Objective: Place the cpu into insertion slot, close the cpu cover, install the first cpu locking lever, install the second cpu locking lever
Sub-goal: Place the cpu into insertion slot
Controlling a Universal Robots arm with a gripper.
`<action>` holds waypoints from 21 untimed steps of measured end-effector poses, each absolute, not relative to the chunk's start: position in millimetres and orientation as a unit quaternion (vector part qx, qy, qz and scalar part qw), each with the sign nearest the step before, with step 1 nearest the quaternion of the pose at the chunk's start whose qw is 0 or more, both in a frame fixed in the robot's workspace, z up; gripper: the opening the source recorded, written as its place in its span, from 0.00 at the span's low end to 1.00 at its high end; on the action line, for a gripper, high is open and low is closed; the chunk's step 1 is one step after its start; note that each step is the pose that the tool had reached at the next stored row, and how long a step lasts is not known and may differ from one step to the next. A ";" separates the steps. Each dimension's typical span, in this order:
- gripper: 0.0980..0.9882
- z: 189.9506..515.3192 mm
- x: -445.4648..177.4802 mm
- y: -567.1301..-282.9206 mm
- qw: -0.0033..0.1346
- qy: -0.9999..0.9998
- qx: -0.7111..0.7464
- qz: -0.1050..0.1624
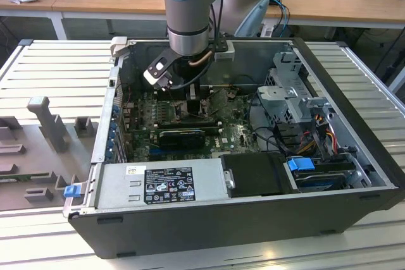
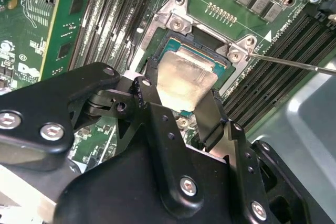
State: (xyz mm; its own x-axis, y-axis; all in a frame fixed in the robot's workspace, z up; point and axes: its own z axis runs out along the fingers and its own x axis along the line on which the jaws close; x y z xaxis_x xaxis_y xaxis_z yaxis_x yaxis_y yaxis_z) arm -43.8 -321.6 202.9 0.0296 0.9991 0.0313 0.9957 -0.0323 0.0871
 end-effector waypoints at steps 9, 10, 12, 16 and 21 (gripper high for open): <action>0.56 203.6 -43.8 -321.6 0.019 0.695 0.717 0.043; 0.56 205.4 -43.8 -321.5 0.019 0.695 0.717 0.043; 0.56 208.0 -43.8 -321.6 0.019 0.695 0.717 0.042; 0.20 210.7 -43.7 -321.6 0.020 0.695 0.717 0.041; 0.01 213.4 -43.7 -321.5 0.021 0.695 0.717 0.041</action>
